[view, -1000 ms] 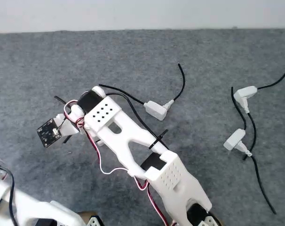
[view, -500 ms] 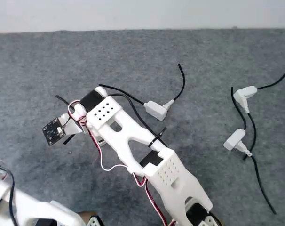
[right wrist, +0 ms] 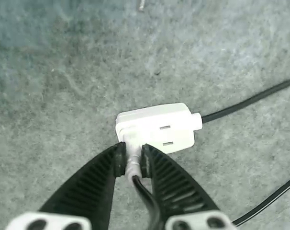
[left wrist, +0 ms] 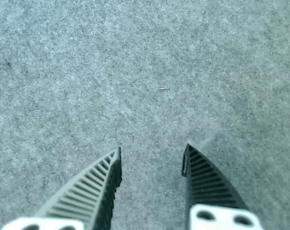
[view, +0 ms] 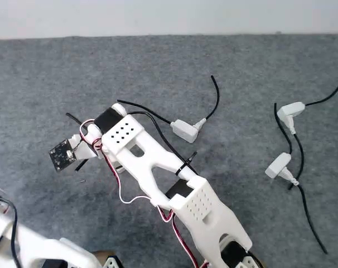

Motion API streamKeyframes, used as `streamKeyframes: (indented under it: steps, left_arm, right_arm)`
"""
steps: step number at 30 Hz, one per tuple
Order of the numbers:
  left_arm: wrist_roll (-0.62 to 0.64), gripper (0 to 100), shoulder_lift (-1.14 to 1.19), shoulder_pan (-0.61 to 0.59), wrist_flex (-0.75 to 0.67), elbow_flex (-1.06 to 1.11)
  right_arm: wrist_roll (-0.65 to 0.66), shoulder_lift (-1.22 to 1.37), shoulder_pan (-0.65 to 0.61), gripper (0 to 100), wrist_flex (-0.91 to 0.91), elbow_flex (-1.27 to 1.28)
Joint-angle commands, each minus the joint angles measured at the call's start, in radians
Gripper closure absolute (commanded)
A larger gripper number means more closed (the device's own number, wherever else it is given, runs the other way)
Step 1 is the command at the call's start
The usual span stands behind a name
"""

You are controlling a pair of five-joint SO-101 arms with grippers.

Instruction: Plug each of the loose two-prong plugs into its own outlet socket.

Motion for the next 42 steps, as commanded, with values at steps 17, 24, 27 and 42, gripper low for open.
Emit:
streamKeyframes:
  steps: [17, 24, 27, 42]
  left_arm:
    - [0.011, 79, -0.023, 0.399, 0.084, -0.389]
    - [0.012, 79, -0.023, 0.717, 0.178, -0.639]
    - [0.012, 79, -0.023, 0.855, 0.189, -0.699]
    - [-0.126, 79, -0.038, 1.074, 0.425, -0.803]
  right_arm:
    - [-0.451, 0.007, 0.205, 70.1, 0.216, -0.818]
    - [-0.519, -0.165, 0.214, 70.1, 0.216, -0.806]
    - [-0.531, -0.28, 0.189, 70.1, 0.216, -0.773]
    - [-0.632, -1.136, 0.188, 70.1, 0.214, 0.115]
